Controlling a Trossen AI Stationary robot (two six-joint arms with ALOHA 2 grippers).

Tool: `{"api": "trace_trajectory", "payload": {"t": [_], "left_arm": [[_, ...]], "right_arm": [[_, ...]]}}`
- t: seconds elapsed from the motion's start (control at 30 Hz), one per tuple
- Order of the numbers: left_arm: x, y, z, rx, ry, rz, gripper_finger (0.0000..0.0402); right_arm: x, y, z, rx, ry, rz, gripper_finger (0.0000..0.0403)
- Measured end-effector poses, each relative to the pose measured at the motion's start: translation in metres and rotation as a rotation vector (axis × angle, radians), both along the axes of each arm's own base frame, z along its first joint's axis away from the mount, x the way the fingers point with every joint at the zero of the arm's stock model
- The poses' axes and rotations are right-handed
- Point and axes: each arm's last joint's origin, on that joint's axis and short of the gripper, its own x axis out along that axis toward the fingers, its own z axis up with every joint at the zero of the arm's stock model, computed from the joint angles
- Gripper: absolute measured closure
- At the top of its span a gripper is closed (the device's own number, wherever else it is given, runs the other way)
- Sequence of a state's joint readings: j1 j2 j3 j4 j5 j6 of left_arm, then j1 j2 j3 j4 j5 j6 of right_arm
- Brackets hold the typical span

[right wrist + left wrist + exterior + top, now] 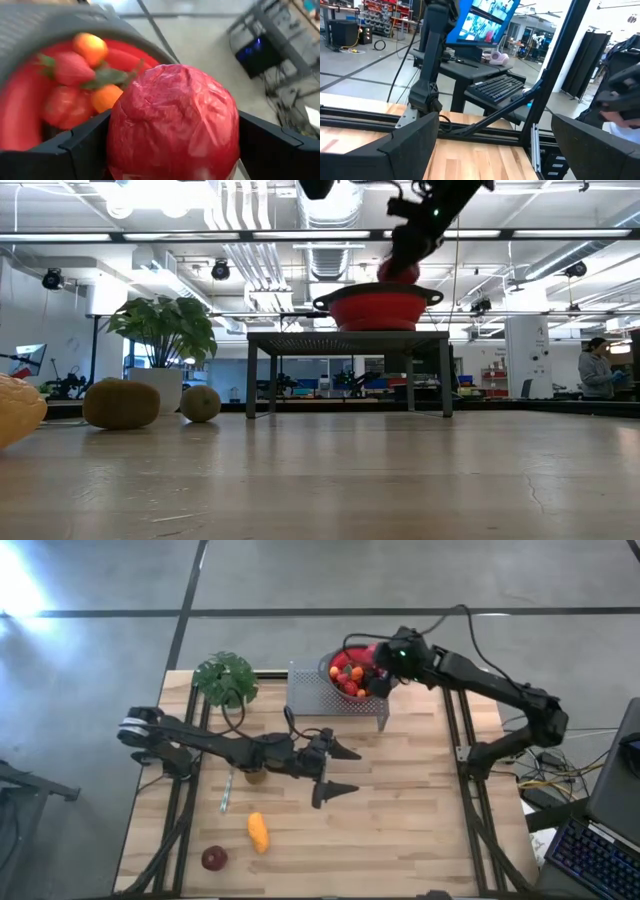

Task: Pick & Place Fruit
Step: Put the apple into the strainer bowl on the shelf

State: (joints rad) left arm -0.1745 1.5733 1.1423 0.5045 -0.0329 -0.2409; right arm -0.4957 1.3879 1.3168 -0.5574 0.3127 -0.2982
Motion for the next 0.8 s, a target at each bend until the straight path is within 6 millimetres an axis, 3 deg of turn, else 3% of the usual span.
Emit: {"api": "trace_trajectory", "payload": {"t": [0.27,0.8], "left_arm": [[-0.004,-0.001,0.004,-0.001,-0.007,-0.022,0.0012],[-0.005,-0.002,0.006,-0.002,-0.012,-0.024,0.0012]], "right_arm": [[0.017,-0.024,-0.024,0.061,0.092,-0.048,0.0056],[0.018,-0.025,-0.029,0.043,0.153,-0.01,0.0023]]}}
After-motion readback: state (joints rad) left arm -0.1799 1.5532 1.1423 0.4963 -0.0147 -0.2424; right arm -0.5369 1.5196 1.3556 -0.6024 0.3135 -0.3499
